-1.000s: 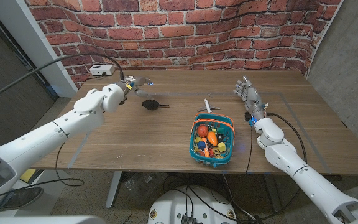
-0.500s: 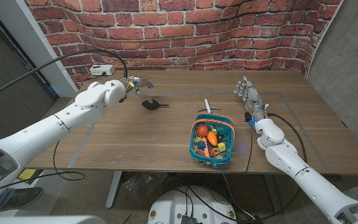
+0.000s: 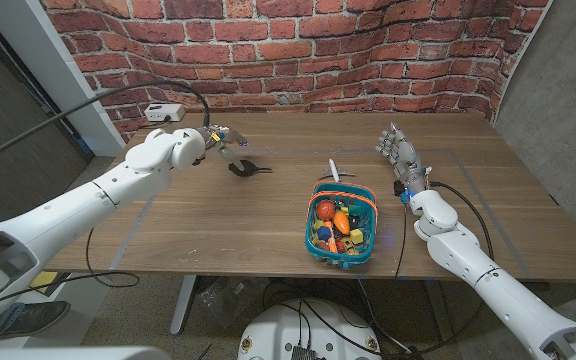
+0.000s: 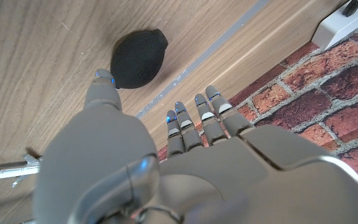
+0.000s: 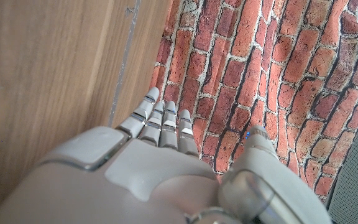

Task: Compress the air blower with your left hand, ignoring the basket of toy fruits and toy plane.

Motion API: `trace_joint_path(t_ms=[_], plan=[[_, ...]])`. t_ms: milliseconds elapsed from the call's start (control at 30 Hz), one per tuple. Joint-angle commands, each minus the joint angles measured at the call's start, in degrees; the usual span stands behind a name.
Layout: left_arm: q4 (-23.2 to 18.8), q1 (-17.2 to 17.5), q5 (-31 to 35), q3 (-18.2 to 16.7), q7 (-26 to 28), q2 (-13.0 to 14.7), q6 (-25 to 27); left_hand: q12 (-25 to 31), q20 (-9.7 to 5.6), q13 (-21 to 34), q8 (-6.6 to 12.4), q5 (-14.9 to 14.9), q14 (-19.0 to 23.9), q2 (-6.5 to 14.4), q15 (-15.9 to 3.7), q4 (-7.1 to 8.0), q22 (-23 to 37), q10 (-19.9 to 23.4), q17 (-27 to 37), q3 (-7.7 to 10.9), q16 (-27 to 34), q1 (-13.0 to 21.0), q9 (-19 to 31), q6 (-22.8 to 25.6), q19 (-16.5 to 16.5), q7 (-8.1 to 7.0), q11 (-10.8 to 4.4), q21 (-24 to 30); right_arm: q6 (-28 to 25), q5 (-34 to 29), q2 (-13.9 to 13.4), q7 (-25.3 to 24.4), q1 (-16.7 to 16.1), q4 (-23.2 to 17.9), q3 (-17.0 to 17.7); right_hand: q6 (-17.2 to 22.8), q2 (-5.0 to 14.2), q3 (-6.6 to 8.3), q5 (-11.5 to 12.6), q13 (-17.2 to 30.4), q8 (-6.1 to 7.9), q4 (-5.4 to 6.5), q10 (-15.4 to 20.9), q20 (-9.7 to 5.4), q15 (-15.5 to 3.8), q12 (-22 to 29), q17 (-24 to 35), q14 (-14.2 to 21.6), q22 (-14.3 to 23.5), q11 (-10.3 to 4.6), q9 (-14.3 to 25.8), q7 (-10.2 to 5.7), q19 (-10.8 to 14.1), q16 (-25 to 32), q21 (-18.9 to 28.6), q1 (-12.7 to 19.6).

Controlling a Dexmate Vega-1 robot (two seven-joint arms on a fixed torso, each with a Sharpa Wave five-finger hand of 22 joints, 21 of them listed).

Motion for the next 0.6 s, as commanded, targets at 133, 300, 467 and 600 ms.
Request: trace_joint_path(t_ms=[133, 300, 467, 600], plan=[[3.0, -1.6, 1.2, 1.6, -1.7, -2.1, -1.4, 0.4, -1.2, 0.2, 0.46, -0.1, 0.4, -0.3, -4.85, -0.05, 0.1, 0.5, 0.2, -0.35, 0.2, 0.4, 0.3, 0.6, 0.2, -0.08, -0.02, -0.1, -0.7, 0.5, -0.1, 0.2, 0.6, 0.4, 0.0, 0.5, 0.1, -0.01, 0.0, 0.2, -0.05, -0.26, 0.5, -0.03, 0.14, 0.0, 0.2, 0.8, 0.3, -0.06, 0.1, -0.04, 0.6, 0.1, -0.1, 0.5], [3.6, -1.7, 1.4, 1.9, -1.9, -2.6, -0.7, 0.6, -1.5, 0.2, 0.72, -0.1, 1.2, -0.3, -5.14, 0.05, 0.1, 1.1, 0.2, -0.51, 0.5, 0.4, 0.3, 1.3, 0.6, -0.23, -0.28, -0.1, -0.9, 0.6, -0.2, 0.7, 1.0, 0.8, -0.1, 0.6, 0.14, 0.0, 0.0, 0.2, -0.04, -0.24, 0.6, 0.03, 0.11, 0.1, 0.2, 0.9, 0.3, -0.12, 0.1, -0.05, 0.7, 0.1, -0.2, 0.5], [5.2, -2.6, 0.8, 2.5, -2.8, -3.3, -1.3, 0.6, -1.51, 0.2, 0.78, 0.0, 1.5, -0.1, -5.17, 0.07, 0.1, 1.2, 0.3, -0.43, 0.6, 0.7, 0.3, 1.5, 0.5, -0.16, -0.26, -0.1, -1.4, 0.4, -0.5, 0.8, 1.2, 0.8, -0.3, 0.6, 0.17, 0.01, 0.0, 0.2, -0.06, -0.24, 0.6, 0.06, 0.16, 0.1, 0.3, 1.0, 0.3, -0.05, 0.1, -0.08, 0.8, 0.2, -0.2, 0.5], [6.8, -3.1, 0.0, 3.0, -2.6, -4.1, -2.0, 0.8, -1.56, 0.2, 0.93, 0.1, 2.1, 0.3, -5.25, 0.04, 0.1, 1.9, 0.3, -0.23, 0.8, 1.1, 0.3, 1.9, 0.9, -0.07, -0.43, 0.0, -2.2, 0.7, -0.8, 0.7, 1.3, 0.4, -0.2, 0.6, 0.18, 0.01, 0.0, 0.2, -0.07, -0.24, 0.7, 0.06, 0.15, 0.1, 0.3, 1.1, 0.3, -0.07, 0.1, -0.07, 0.9, 0.2, -0.3, 0.5]])
